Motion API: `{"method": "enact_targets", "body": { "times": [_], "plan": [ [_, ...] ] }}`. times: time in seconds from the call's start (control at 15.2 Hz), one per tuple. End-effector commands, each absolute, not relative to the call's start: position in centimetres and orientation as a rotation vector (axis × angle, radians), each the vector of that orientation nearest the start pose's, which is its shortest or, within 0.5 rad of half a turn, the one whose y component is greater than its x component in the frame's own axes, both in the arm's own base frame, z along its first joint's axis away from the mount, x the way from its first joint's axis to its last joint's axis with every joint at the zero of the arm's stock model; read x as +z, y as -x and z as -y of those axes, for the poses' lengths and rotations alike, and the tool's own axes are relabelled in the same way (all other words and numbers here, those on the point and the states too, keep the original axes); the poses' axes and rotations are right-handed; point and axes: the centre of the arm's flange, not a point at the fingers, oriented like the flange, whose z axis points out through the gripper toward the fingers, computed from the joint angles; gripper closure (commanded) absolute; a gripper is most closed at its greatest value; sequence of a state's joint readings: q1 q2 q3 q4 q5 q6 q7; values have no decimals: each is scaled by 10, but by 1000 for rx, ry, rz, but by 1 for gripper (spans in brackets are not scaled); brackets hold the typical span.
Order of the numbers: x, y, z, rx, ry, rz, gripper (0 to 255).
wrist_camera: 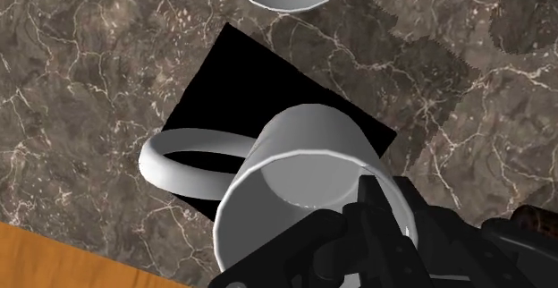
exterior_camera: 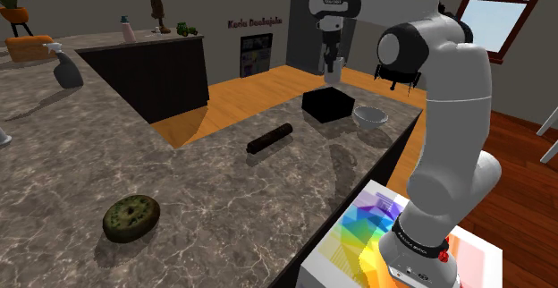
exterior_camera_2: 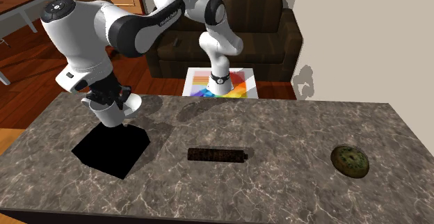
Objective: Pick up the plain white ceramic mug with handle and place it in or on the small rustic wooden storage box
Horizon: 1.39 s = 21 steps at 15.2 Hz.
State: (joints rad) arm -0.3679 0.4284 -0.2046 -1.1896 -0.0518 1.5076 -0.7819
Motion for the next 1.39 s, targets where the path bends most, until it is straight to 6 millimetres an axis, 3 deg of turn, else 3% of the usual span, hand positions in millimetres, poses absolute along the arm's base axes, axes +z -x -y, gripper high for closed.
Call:
{"method": "enact_targets", "body": {
  "times": [0.0,0.26,1.32],
  "plan": [
    [540,-577,369,263,3154,355,255],
    [542,-584,416,263,3154,355,255],
    [458,-584,416,263,3154,355,255]
  ]
}}
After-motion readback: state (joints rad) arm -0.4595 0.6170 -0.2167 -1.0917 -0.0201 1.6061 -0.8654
